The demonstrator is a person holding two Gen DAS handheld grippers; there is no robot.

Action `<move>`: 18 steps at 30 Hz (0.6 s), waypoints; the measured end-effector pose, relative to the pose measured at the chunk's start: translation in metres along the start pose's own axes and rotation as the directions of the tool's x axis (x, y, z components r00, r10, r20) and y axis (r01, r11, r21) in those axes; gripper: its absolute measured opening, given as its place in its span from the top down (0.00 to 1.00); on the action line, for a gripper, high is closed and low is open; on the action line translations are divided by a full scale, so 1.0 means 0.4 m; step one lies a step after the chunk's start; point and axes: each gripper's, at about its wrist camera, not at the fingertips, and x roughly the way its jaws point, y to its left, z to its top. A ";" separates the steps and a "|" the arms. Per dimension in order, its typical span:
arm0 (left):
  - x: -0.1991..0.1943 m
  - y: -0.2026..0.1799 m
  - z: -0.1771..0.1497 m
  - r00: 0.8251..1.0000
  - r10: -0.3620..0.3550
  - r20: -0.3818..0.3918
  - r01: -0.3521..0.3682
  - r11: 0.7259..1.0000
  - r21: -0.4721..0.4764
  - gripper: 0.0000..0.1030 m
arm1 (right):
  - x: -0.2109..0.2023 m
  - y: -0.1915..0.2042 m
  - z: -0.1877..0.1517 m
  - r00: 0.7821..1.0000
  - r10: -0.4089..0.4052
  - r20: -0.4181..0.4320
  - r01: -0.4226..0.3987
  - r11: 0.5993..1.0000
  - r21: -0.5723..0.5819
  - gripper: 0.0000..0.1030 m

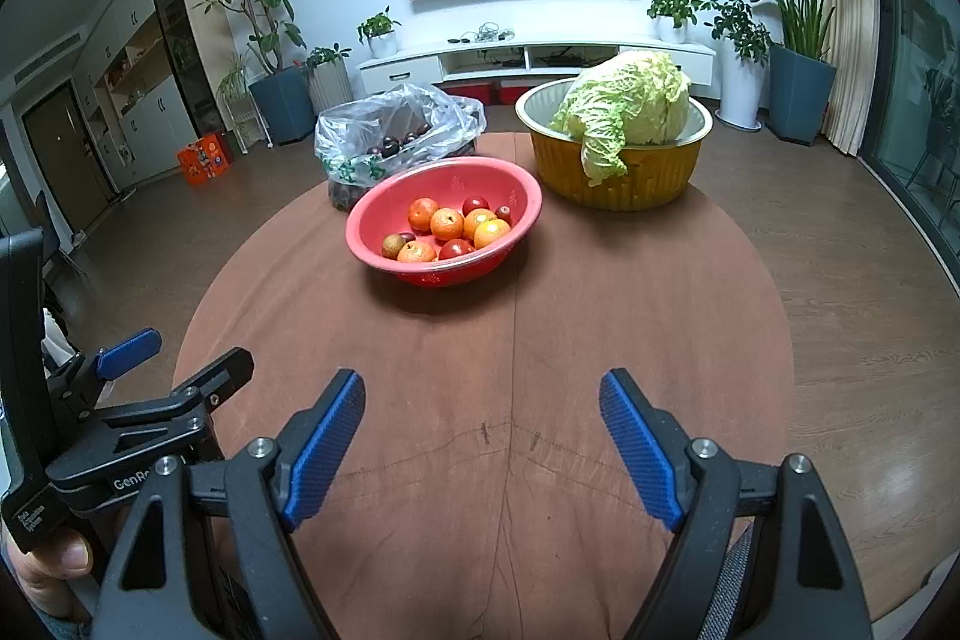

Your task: Organize fruits

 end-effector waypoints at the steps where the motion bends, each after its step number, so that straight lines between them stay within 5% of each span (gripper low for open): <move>1: -0.001 -0.001 0.001 1.000 0.001 0.000 -0.001 1.000 -0.001 0.00 | 0.000 0.000 0.000 1.000 0.000 -0.001 0.000 1.000 0.000 0.20; 18: 0.007 0.002 -0.001 1.000 -0.005 -0.012 0.004 1.000 -0.007 0.00 | 0.002 0.001 -0.008 1.000 -0.001 -0.006 0.001 1.000 -0.001 0.20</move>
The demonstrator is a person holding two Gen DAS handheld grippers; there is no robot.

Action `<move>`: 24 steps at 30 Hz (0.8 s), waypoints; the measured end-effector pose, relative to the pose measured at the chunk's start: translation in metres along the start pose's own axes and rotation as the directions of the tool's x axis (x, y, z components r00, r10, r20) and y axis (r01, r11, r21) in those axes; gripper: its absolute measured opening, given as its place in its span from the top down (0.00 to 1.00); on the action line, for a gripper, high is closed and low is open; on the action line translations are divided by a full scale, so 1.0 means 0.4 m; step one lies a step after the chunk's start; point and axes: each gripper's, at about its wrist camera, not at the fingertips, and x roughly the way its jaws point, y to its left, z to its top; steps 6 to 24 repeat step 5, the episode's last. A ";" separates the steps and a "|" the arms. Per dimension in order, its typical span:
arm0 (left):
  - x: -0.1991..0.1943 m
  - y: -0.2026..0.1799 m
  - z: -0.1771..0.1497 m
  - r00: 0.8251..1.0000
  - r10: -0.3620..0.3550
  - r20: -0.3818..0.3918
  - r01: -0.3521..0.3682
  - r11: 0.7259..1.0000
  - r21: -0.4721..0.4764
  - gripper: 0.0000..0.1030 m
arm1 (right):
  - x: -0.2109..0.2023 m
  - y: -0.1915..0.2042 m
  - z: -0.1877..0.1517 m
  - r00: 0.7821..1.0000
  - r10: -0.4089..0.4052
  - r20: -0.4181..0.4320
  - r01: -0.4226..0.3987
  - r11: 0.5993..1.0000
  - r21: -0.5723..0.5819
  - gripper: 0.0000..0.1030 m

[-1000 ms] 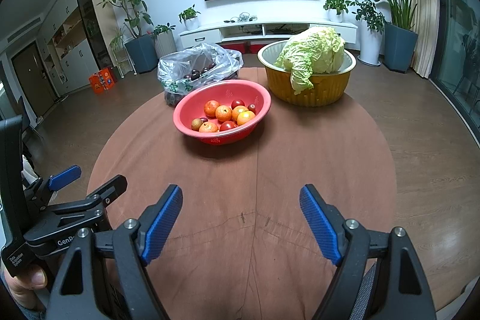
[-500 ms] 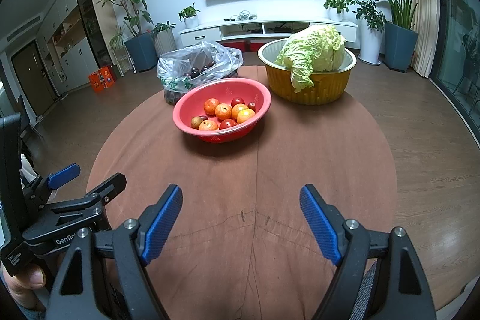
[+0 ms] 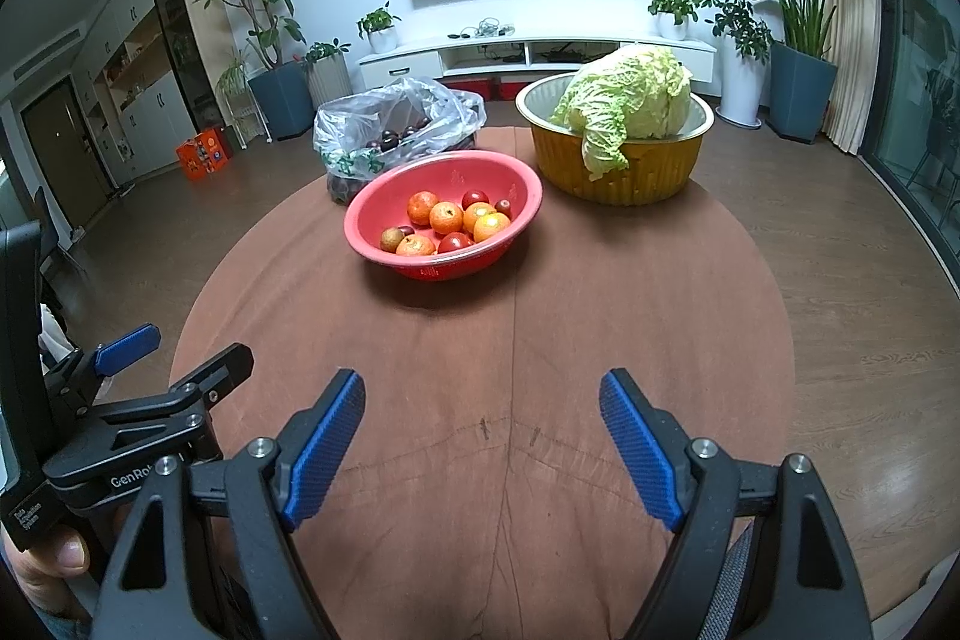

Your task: Organize fruits

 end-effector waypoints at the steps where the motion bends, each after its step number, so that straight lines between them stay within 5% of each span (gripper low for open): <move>1: 0.000 0.001 0.000 1.000 0.004 0.005 -0.004 1.000 -0.002 0.00 | 0.001 0.000 -0.007 1.000 0.000 -0.002 0.000 1.000 0.000 0.20; 24: 0.000 -0.001 0.004 1.000 0.015 0.027 -0.015 1.000 0.012 0.00 | 0.006 -0.004 -0.030 1.000 -0.001 -0.009 0.001 1.000 0.005 0.20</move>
